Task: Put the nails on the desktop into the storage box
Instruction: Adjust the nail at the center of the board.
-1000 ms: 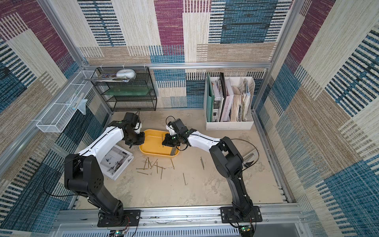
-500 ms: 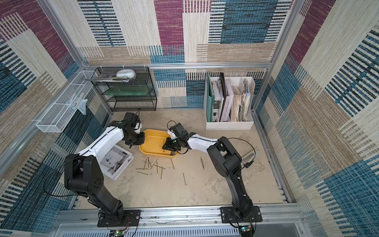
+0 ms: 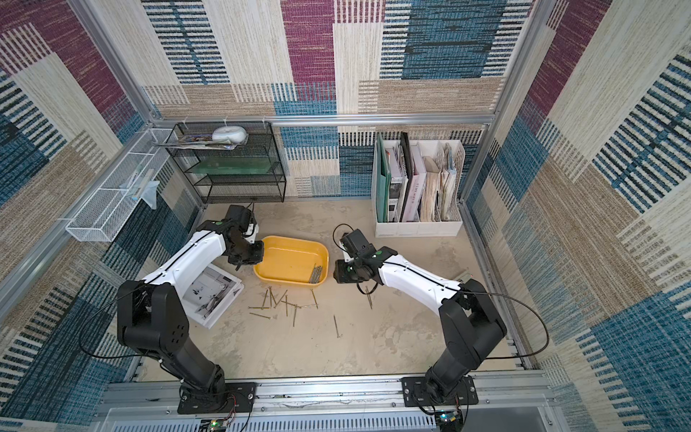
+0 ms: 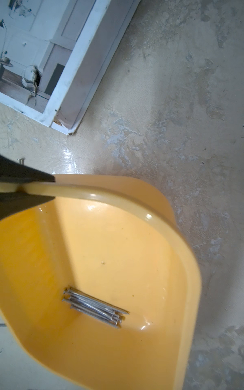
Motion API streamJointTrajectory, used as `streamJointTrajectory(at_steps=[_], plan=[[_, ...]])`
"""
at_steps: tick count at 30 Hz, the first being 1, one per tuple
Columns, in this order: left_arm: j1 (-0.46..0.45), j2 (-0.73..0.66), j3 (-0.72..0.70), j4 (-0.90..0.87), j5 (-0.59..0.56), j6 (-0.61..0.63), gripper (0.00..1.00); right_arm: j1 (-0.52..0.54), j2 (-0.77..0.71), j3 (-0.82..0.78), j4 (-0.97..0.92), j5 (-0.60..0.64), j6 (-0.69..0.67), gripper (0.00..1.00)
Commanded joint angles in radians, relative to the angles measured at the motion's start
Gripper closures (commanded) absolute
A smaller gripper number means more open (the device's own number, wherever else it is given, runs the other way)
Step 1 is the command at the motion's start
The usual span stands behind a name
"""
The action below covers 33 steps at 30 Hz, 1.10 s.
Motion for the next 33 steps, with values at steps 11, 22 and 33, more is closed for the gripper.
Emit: streamJointTrajectory(at_steps=[11, 22, 33], plan=[[0.003, 0.000, 0.016, 0.001, 0.016, 0.003, 1.00, -0.015, 0.143, -0.051, -0.125, 0.252, -0.103, 0.66], [0.002, 0.002, 0.017, 0.002, 0.017, 0.003, 1.00, -0.047, 0.198, -0.081, -0.102, 0.230, -0.118, 0.95], [0.002, 0.004, 0.017, 0.000, 0.019, 0.005, 1.00, -0.045, 0.068, -0.023, -0.135, 0.231, -0.121, 1.00]])
